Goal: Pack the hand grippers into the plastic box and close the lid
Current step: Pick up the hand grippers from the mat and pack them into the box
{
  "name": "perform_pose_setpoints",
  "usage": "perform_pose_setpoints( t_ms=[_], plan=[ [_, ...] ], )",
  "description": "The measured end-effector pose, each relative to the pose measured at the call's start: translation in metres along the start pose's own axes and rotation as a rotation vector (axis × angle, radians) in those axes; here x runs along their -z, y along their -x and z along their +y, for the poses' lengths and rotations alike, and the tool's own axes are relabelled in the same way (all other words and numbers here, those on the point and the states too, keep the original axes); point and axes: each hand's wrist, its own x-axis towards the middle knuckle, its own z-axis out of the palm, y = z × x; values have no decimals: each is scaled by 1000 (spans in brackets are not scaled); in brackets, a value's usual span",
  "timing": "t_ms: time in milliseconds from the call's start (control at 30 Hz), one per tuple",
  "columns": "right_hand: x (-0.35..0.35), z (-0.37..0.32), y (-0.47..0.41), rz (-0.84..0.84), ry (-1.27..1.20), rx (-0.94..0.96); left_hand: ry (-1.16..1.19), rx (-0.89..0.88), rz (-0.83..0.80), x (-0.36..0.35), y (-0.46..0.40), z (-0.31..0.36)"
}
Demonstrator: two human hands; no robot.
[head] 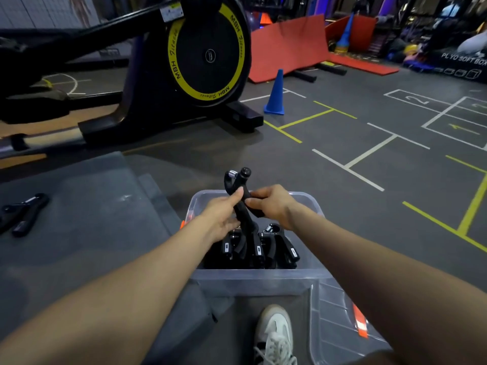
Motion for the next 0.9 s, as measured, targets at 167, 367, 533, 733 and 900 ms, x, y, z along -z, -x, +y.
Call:
perform_pose_setpoints(
  t_ms=[167,367,533,733,900],
  plan=[
    [-6,-5,5,-108,-41,77,67,-24,19,3,1,5],
    [-8,-4,-2,-1,51,155,234,-30,41,-9,-1,10],
    [16,15,-14,140,237,5,120,63,-90,-19,-10,-6],
    [35,40,-28,74,403,-86,53,37,-117,-40,-34,-30],
    [48,72,-53,74,568,-176,-535,-114,-13,-35,-65,-61]
  ],
)
